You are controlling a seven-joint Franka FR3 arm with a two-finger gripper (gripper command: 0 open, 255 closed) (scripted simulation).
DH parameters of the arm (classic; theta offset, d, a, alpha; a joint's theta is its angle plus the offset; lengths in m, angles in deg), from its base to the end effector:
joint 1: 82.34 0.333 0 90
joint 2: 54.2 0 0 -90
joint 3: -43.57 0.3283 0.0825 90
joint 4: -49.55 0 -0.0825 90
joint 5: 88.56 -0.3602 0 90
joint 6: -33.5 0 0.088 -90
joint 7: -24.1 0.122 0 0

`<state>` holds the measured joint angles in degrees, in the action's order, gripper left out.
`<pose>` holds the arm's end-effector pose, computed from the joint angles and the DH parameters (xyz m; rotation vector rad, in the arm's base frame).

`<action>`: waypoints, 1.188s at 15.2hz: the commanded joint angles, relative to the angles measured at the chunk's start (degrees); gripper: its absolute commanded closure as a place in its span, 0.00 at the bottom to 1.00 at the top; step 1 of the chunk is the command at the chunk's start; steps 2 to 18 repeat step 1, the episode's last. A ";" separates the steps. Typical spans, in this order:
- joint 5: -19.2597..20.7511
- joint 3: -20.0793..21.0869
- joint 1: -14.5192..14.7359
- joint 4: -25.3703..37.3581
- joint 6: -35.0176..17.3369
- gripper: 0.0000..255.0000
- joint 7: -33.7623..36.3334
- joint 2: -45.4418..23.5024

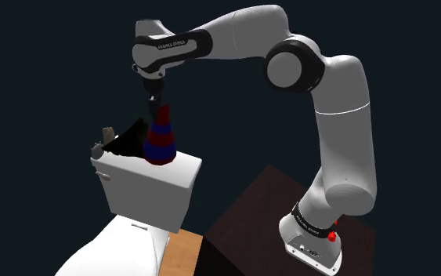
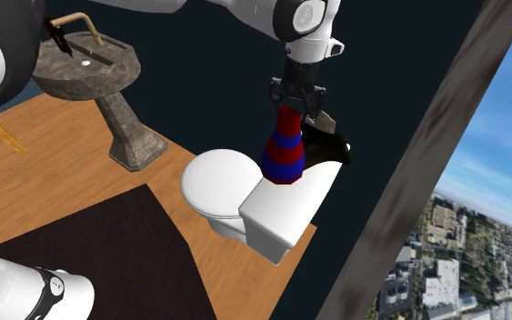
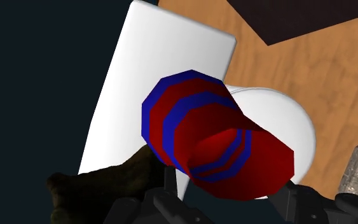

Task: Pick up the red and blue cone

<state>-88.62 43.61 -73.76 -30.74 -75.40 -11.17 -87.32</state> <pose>0.6821 0.1034 0.3669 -2.8941 -1.1653 0.1191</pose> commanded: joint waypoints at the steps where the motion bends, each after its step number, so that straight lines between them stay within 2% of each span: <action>1: 0.00 -0.02 -0.07 0.46 0.49 1.00 -0.09 0.10; 18: 0.00 -0.02 -0.07 0.46 0.49 1.00 -0.09 0.10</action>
